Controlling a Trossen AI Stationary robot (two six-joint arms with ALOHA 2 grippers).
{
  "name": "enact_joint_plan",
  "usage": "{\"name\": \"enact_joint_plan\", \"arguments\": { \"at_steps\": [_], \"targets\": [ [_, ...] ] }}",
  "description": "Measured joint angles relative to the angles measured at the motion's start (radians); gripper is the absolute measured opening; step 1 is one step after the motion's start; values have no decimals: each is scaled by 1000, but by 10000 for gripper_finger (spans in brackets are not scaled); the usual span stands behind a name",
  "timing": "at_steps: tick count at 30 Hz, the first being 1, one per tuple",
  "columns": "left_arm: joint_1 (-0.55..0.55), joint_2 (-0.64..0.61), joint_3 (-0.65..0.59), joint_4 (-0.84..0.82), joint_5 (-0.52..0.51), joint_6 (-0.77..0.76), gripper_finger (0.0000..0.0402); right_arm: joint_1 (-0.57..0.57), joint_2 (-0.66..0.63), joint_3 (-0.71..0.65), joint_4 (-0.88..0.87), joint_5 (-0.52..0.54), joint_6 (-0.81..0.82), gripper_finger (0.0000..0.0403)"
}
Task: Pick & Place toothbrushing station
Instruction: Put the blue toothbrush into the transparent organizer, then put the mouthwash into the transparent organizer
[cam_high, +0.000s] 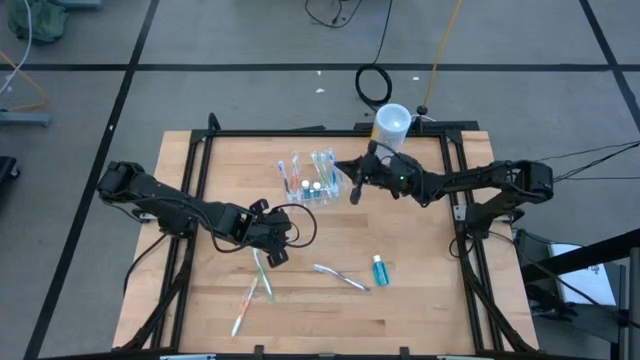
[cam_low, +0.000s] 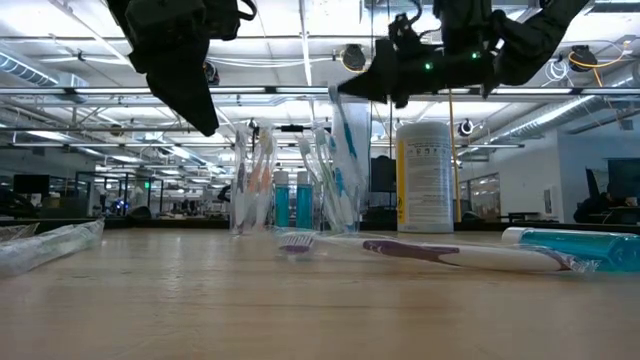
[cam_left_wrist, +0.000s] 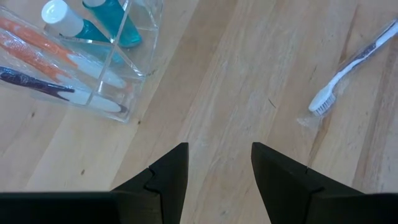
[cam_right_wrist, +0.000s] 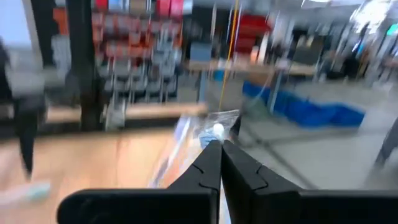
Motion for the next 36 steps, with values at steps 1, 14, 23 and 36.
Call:
{"name": "enact_joint_plan", "arguments": {
  "at_steps": [1,14,23,36],
  "targets": [
    [0,0,0,1,0,0,182,0,-1,1,39,0,-1,0],
    [0,0,0,19,0,26,182,0,17,2,60,-50,96,0],
    [0,0,0,31,0,26,182,-1,61,2,-110,-50,112,0],
    [-15,0,0,8,56,-310,182,-1,52,1,-245,-55,107,91]
  ]
}}
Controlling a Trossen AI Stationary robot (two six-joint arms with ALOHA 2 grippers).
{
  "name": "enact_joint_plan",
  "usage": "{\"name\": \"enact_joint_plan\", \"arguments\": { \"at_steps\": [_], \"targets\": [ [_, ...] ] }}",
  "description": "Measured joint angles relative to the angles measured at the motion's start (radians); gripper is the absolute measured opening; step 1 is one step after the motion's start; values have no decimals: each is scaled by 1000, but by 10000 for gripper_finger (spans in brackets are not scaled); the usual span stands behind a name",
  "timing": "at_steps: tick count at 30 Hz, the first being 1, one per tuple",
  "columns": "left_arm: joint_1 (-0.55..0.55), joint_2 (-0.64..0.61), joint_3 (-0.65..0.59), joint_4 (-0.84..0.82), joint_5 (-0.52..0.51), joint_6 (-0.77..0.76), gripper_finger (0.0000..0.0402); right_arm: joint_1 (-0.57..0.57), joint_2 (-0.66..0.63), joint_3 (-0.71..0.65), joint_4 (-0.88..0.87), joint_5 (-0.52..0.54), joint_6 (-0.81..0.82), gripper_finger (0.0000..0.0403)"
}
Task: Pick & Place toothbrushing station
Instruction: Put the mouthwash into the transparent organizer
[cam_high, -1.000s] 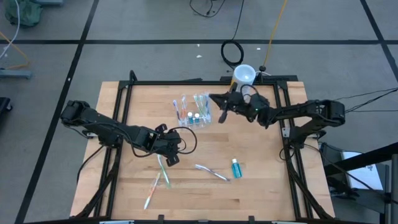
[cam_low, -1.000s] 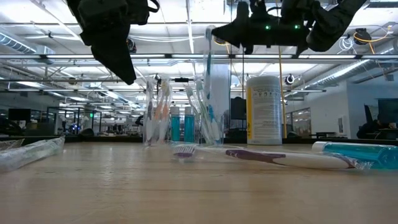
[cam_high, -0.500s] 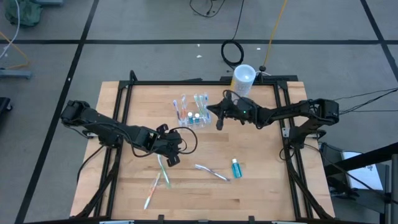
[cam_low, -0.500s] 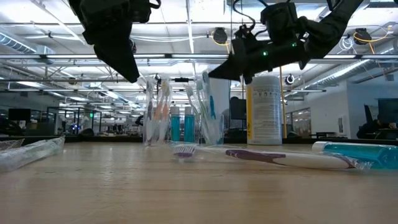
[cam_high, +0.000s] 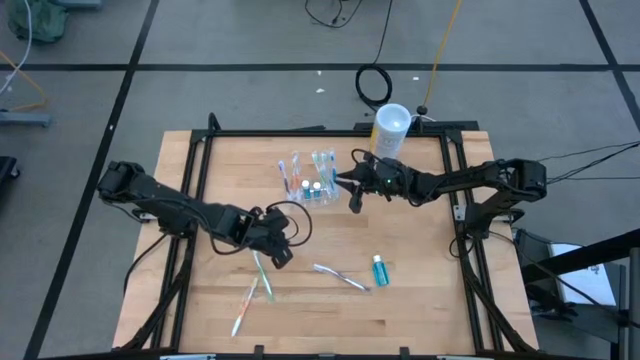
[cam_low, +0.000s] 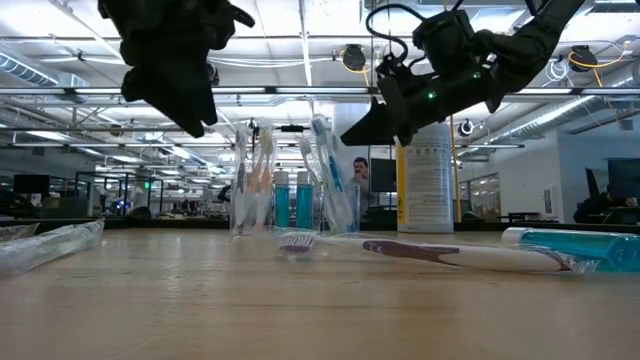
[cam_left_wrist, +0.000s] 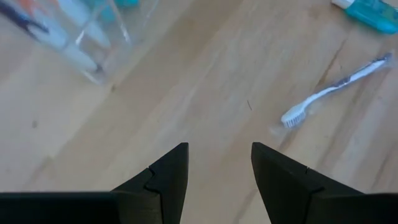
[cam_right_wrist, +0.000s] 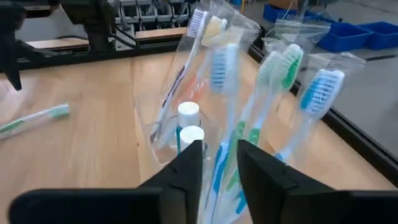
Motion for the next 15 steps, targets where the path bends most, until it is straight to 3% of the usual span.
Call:
{"name": "enact_joint_plan", "arguments": {
  "at_steps": [7,15],
  "targets": [
    [-40,0,0,-79,1,-236,182,2,0,0,-116,0,-2,134],
    [-80,0,0,-167,34,-506,182,2,-19,0,-295,0,-3,134]
  ]
}}
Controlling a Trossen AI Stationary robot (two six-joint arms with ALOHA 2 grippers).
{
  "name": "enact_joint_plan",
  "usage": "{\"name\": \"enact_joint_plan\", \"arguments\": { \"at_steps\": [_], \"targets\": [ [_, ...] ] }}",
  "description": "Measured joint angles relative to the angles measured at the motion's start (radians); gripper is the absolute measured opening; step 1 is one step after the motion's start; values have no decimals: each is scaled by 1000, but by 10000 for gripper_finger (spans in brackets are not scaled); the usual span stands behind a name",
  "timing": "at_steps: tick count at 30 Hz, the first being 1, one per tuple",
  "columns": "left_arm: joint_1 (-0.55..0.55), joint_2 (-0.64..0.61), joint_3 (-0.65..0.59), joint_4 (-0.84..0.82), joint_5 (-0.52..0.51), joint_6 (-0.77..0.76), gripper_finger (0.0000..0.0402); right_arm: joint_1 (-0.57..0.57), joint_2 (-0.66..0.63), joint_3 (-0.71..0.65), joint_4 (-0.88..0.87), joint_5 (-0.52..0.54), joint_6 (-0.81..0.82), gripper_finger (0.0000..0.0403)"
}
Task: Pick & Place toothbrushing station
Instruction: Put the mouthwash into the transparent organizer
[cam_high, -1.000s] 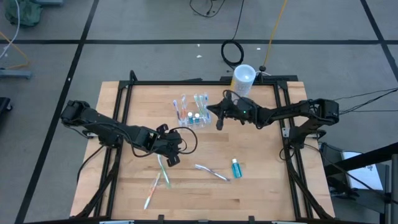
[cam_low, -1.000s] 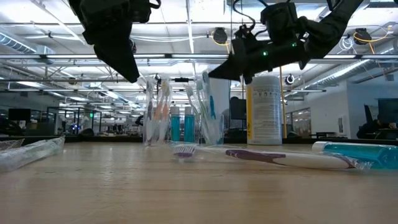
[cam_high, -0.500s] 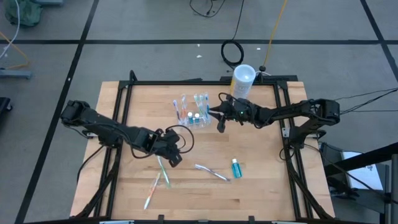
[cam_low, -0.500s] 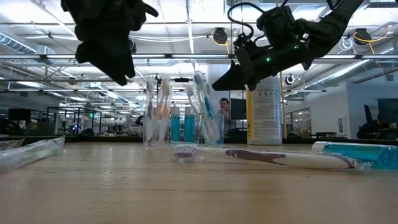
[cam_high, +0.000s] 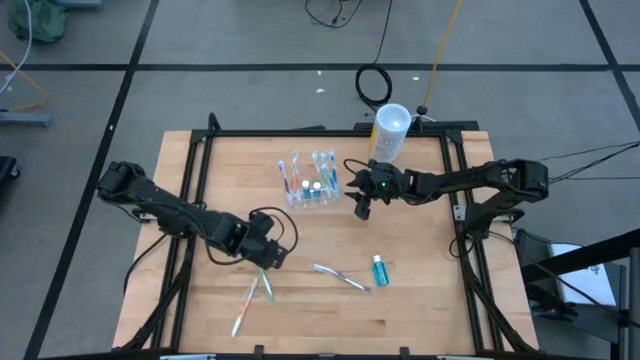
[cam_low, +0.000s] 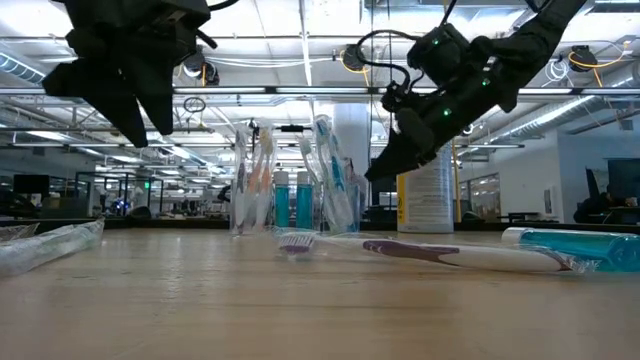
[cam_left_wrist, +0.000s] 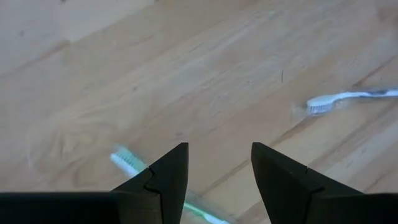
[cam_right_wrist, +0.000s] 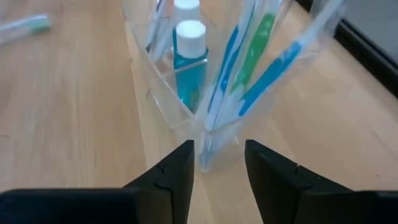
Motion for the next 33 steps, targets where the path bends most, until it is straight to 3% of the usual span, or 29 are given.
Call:
{"name": "enact_joint_plan", "arguments": {
  "at_steps": [10,17,25,33],
  "targets": [
    [-34,0,0,2,-30,-20,182,25,-271,0,-268,0,64,130],
    [-28,0,0,53,-119,68,182,202,-359,-6,-495,2,239,130],
    [18,0,0,112,-124,193,182,462,-331,-140,-353,1,499,130],
    [75,0,0,158,-116,318,182,511,-331,-235,-175,0,445,130]
  ]
}}
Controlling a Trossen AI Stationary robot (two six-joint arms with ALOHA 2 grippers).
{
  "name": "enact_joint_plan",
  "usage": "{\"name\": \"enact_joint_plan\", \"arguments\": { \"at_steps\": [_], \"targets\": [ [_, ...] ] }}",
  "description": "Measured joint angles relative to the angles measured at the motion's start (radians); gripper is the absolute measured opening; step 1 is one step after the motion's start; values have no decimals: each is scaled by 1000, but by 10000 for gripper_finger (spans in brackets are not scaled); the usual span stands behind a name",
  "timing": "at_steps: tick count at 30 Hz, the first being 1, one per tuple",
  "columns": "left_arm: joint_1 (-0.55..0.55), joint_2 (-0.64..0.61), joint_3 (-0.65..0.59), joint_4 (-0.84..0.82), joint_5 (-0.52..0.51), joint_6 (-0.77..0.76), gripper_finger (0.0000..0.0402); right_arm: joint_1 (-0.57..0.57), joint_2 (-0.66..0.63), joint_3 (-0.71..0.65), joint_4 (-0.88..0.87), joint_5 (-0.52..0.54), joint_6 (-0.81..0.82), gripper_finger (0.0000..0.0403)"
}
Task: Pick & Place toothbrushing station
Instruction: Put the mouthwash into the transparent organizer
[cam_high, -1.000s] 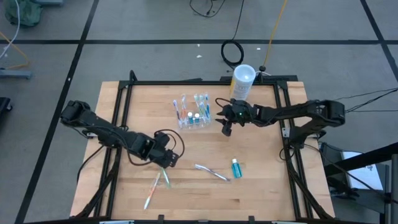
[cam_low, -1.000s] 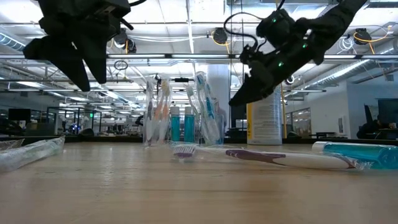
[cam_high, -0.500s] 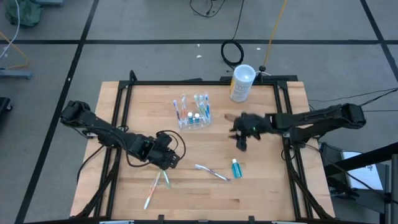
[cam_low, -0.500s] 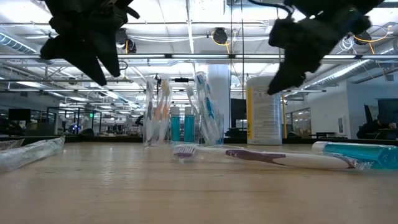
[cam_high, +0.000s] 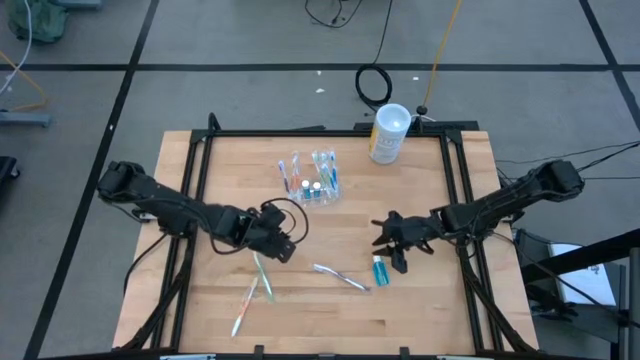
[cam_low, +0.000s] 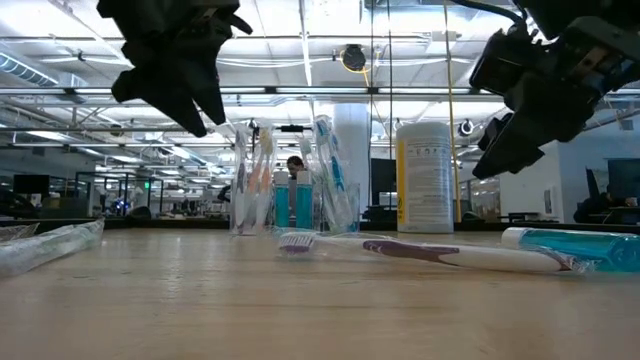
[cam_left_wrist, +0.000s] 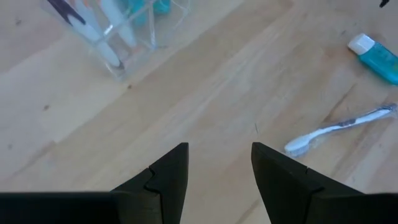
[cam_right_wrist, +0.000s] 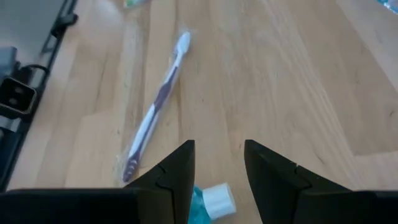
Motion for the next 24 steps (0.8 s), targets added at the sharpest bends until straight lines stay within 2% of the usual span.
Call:
{"name": "enact_joint_plan", "arguments": {
  "at_steps": [5,10,13,18,24],
  "targets": [
    [30,0,0,-1,25,64,182,0,0,-25,24,-1,71,130],
    [50,0,0,-2,47,108,182,-15,0,-52,25,-1,273,131],
    [56,0,0,-1,44,131,182,-6,0,-76,25,-43,303,136],
    [56,0,0,-2,19,135,182,-7,0,-125,25,-55,533,156],
    [56,0,0,-1,9,172,182,-7,6,-152,91,-23,566,184]
  ]
}}
